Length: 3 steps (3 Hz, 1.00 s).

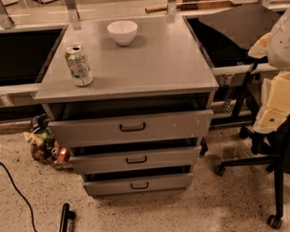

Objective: Open middle drawer

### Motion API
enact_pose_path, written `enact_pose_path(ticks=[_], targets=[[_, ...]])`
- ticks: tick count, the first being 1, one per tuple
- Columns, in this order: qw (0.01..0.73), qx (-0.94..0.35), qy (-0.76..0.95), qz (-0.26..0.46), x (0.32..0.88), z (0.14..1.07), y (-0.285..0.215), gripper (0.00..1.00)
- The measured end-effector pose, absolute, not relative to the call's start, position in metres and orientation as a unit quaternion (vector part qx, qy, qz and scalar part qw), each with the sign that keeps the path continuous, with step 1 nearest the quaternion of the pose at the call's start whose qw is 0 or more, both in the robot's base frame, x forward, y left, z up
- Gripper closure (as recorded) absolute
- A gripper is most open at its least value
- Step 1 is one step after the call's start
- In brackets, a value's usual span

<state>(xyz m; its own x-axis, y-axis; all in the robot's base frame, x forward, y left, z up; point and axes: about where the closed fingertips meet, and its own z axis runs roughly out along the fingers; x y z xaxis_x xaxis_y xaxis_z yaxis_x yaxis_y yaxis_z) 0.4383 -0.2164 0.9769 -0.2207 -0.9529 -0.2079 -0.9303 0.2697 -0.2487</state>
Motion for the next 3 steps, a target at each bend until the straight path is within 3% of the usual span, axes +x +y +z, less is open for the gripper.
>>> enact_pose_path(ticks=[3], targets=[[0.185,-0.627,0.756,0.020,0.443,0.916,-0.207,0.00]])
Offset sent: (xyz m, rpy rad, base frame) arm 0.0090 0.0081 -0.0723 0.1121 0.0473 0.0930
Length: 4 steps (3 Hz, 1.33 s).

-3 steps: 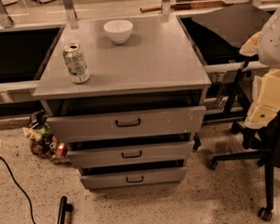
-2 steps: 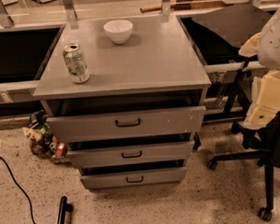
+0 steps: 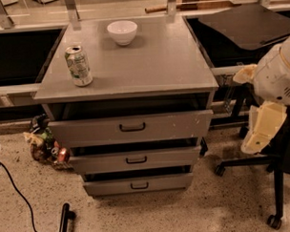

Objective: Open middle drawer

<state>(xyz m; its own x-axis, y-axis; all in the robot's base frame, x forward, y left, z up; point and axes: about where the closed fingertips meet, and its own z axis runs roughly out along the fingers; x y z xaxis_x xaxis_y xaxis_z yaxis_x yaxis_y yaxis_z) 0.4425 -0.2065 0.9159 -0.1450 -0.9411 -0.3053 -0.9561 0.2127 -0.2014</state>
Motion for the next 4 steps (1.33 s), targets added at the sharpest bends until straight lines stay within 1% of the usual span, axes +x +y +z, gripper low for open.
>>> enact_pose_path(ticks=[2,3,4], targets=[[0.204,-0.647,0.728,0.095,0.440,0.852,-0.182,0.00],[0.204,-0.648,0.728,0.096,0.441,0.849,-0.182,0.00],[0.210,-0.665,0.709,0.106,0.448,0.805,-0.178,0.00]])
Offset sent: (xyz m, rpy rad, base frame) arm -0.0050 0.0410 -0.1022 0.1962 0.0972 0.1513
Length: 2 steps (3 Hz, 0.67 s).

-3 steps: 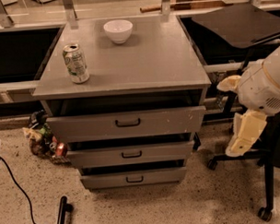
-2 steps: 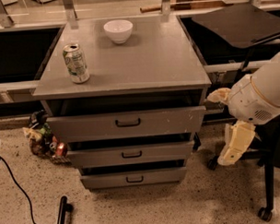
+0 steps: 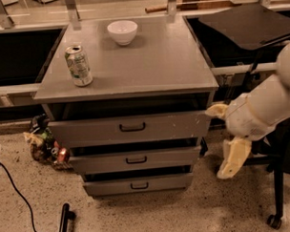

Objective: Open middle drawer

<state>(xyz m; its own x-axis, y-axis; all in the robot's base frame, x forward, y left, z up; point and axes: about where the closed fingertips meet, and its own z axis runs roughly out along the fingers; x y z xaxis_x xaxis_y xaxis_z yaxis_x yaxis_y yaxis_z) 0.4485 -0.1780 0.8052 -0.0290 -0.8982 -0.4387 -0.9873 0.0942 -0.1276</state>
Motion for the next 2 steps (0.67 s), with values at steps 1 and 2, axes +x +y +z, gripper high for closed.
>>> enact_pose_path(ticks=[1,2], targets=[[0.221,-0.691,0.677,0.126,0.456,0.738,-0.168,0.00],[0.230,-0.709,0.650,0.148,0.458,0.681,-0.158,0.00]])
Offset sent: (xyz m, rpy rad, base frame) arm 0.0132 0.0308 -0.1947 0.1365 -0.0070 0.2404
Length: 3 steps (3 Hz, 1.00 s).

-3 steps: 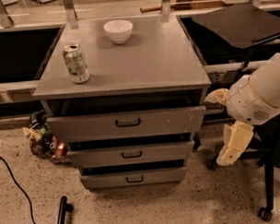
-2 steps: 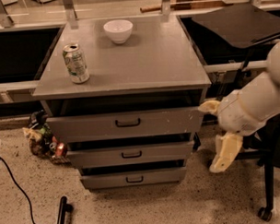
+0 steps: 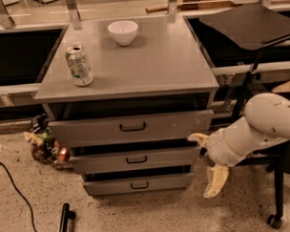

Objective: Open middle drawer

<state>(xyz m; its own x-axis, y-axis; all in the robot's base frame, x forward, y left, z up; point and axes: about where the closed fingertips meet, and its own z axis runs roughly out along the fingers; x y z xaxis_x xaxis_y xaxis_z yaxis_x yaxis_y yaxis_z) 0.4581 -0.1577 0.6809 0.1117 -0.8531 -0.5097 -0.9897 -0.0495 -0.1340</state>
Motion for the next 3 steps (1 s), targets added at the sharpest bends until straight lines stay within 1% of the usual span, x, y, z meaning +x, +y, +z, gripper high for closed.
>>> enact_pose_path(ticks=[2,3], targets=[[0.211,-0.710,0.635,0.219,0.465,0.578,-0.135,0.00],[0.211,-0.710,0.635,0.219,0.465,0.577,-0.135,0.00]])
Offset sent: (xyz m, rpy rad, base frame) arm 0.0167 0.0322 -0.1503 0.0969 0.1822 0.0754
